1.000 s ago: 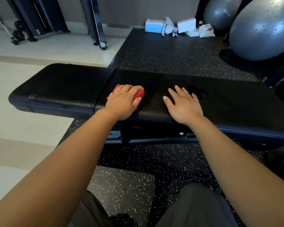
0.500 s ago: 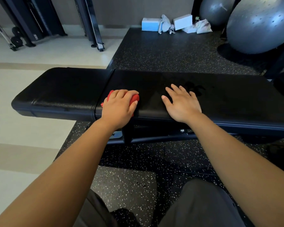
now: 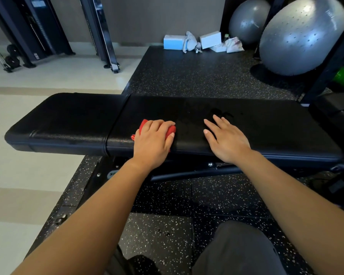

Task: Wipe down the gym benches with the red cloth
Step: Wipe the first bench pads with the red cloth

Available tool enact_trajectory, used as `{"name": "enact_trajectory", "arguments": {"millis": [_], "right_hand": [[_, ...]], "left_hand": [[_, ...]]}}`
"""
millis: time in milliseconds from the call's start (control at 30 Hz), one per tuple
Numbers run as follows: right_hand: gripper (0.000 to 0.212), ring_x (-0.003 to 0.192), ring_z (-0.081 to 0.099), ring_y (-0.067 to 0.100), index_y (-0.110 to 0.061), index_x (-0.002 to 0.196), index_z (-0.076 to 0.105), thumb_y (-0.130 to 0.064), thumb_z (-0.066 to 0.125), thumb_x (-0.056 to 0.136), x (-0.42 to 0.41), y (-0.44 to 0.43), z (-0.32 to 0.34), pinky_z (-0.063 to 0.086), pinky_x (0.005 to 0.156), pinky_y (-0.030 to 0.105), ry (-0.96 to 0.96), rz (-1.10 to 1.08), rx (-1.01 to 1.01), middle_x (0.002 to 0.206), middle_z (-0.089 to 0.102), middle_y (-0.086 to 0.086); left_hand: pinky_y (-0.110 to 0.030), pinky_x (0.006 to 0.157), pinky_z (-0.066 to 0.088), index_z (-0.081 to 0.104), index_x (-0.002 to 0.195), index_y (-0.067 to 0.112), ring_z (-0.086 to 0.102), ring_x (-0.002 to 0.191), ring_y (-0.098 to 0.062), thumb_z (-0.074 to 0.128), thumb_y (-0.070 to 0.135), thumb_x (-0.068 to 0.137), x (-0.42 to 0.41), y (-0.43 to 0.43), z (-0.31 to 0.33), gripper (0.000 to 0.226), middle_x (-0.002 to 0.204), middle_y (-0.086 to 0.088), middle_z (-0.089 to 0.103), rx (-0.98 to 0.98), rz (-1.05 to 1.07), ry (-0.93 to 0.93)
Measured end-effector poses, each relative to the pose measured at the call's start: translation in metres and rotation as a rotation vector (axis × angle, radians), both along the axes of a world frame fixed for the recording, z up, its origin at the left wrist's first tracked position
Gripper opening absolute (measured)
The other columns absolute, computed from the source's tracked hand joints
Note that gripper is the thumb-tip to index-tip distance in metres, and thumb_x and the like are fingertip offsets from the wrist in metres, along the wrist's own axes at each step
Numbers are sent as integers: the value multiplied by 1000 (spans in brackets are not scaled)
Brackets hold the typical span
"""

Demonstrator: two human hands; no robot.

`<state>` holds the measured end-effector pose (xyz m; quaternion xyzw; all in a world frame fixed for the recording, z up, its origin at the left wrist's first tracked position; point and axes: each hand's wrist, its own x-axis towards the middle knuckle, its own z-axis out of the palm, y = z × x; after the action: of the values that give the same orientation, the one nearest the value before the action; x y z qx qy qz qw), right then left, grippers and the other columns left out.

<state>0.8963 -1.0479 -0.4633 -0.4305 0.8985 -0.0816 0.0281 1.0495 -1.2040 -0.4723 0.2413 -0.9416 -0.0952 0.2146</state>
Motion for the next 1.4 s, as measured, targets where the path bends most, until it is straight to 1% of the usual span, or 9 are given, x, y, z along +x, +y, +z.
{"name": "enact_trajectory", "arguments": {"millis": [133,267,333,533,700,900,1100,1267,1400], "right_hand": [[56,147,6,20,-30,151,19,-51,15,99,-4,-3,-4,12,118,37,60,-13,-15,160,11,0],[56,147,7,19,-32,150,20,-53,16,98,-4,-3,-7,11,119,38,50,-25,-46,160,12,-2],[56,147,6,18,-32,150,20,-52,15,99,-4,-2,-6,10,119,37,37,-24,-47,160,12,-3],[54,147,0,17,-31,151,15,-48,14,101,-6,1,0,4,118,37,-48,2,-2,160,4,-3],[52,147,-1,16,-41,150,14,-52,16,99,-13,2,0,3,119,42,-19,-23,23,160,3,-6],[53,147,1,14,-43,148,17,-56,19,96,-16,-1,-4,4,119,41,12,-53,-10,160,5,-9],[54,147,2,15,-42,149,17,-56,21,97,-15,-1,-4,4,118,41,10,-51,-24,160,6,-8],[57,147,2,15,-35,151,17,-55,19,98,-11,3,-4,4,118,40,9,-57,-20,160,6,-7],[57,147,2,15,-29,151,17,-52,21,99,-13,9,1,4,118,39,-42,-12,-17,160,6,-4]], "left_hand": [[-42,104,28,45,134,32,34,129,-19,36,40,98,-31,-3,2,37,137,6,46,-4,2,-41],[-45,105,27,42,135,33,31,131,-20,36,40,98,-53,-8,9,38,140,4,42,76,23,-96],[-46,105,26,41,136,32,31,131,-21,37,40,98,-51,-7,10,39,140,3,42,90,17,-98],[-44,107,27,39,138,31,29,132,-19,38,40,98,-23,11,3,41,141,4,41,38,-26,-66],[-42,105,26,40,137,34,29,132,-17,35,42,98,-43,4,4,39,142,6,40,29,-3,-83],[-46,107,25,39,137,35,29,134,-20,36,43,98,-80,-9,7,40,143,4,39,49,-3,-103],[-47,108,25,36,139,34,28,135,-22,37,42,97,-93,-14,12,43,143,2,39,76,0,-147],[-47,107,27,35,140,32,29,134,-21,39,40,97,-73,0,13,44,142,2,40,81,-35,-142],[-45,107,29,36,140,34,30,132,-19,39,41,97,-48,15,10,44,141,4,40,57,-93,-128]]}}
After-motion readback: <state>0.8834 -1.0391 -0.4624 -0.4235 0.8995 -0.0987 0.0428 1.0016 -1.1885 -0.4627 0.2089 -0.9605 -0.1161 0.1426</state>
